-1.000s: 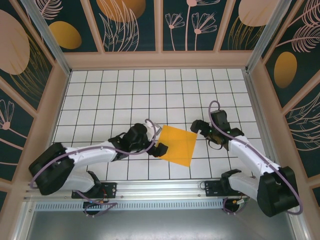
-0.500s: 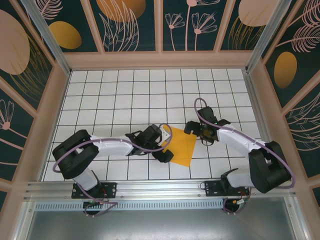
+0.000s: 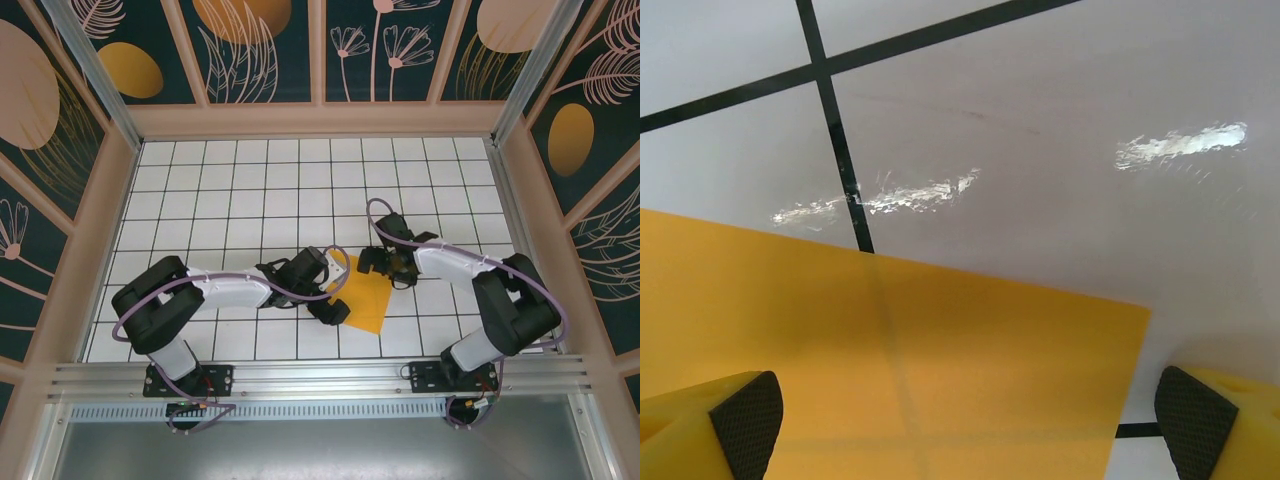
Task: Fold a paper plane with a square sheet of paper (fold left side to right side)
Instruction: Pick up the square sheet of paper from the bottom-center of the table.
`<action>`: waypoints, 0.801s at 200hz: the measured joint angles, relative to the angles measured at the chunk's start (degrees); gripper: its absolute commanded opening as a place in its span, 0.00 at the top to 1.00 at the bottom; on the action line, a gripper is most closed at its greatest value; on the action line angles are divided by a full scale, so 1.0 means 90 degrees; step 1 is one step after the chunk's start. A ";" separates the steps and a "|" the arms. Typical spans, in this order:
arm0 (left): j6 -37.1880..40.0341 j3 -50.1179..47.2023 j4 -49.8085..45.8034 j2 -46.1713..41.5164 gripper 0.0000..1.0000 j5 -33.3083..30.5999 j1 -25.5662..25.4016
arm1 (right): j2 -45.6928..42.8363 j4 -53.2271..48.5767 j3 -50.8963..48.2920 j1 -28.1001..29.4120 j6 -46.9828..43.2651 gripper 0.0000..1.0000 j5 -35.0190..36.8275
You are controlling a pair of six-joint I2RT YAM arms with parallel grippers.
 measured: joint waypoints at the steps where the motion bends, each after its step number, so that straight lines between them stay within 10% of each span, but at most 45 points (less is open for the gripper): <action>1: 0.0000 0.0000 0.0000 0.0000 0.01 0.0000 0.0000 | 0.0002 -0.0002 0.0005 0.0002 -0.0002 0.01 0.0000; 93: -0.0015 -0.0046 0.0078 -0.0002 0.01 -0.0005 0.0000 | 0.0100 -0.0073 0.0143 0.0525 -0.0170 0.14 -0.0568; 160: -0.0053 -0.0049 0.0083 -0.0017 0.02 -0.0010 0.0000 | 0.0155 0.0029 0.0170 0.0665 -0.0267 0.52 -0.1452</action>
